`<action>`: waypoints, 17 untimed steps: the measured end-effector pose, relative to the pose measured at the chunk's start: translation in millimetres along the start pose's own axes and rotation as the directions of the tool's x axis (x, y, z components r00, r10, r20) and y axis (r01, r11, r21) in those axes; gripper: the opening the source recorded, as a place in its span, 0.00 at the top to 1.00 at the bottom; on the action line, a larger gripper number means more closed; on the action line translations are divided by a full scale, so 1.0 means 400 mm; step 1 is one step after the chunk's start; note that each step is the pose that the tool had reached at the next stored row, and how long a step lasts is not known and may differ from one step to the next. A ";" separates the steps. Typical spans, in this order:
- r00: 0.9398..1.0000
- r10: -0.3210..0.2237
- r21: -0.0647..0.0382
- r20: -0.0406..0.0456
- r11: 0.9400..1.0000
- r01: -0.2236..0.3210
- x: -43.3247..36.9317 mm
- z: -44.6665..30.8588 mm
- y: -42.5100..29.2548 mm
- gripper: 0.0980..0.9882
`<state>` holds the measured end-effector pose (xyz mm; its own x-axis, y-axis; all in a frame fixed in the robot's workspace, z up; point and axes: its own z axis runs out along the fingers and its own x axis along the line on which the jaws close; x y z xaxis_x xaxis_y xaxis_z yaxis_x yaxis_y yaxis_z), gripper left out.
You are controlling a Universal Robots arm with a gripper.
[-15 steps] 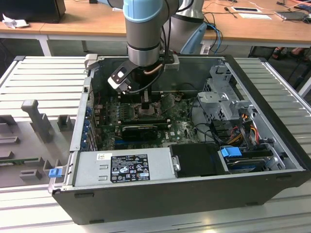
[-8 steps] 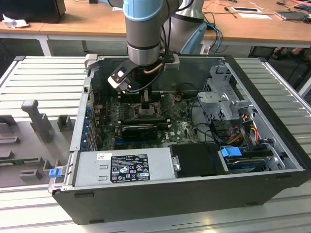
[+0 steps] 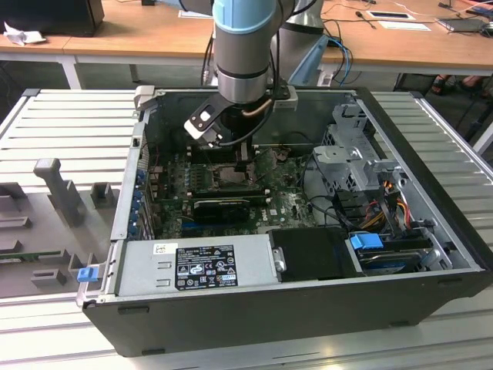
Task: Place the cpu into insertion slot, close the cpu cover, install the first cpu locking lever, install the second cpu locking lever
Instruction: 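Close the cpu cover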
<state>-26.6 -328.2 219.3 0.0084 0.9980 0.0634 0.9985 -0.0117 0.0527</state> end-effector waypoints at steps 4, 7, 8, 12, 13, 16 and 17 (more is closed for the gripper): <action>1.000 0.000 0.000 -0.001 1.000 0.000 0.000 0.000 0.003 0.99; 1.000 0.000 0.000 -0.001 1.000 0.000 0.000 -0.006 0.004 0.99; 1.000 0.000 0.000 -0.001 1.000 0.000 0.000 -0.013 0.004 0.99; 1.000 0.000 0.000 -0.001 1.000 0.000 0.002 -0.031 0.009 0.99; 1.000 0.000 0.000 0.000 1.000 0.000 0.002 -0.031 0.013 0.99; 1.000 0.000 0.000 0.000 1.000 0.000 0.002 -0.038 0.015 0.99; 1.000 0.000 0.000 0.000 1.000 0.000 0.003 -0.045 0.016 0.99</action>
<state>-21.3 -328.3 237.6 0.0085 0.9979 0.0639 0.9985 -0.0119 0.0526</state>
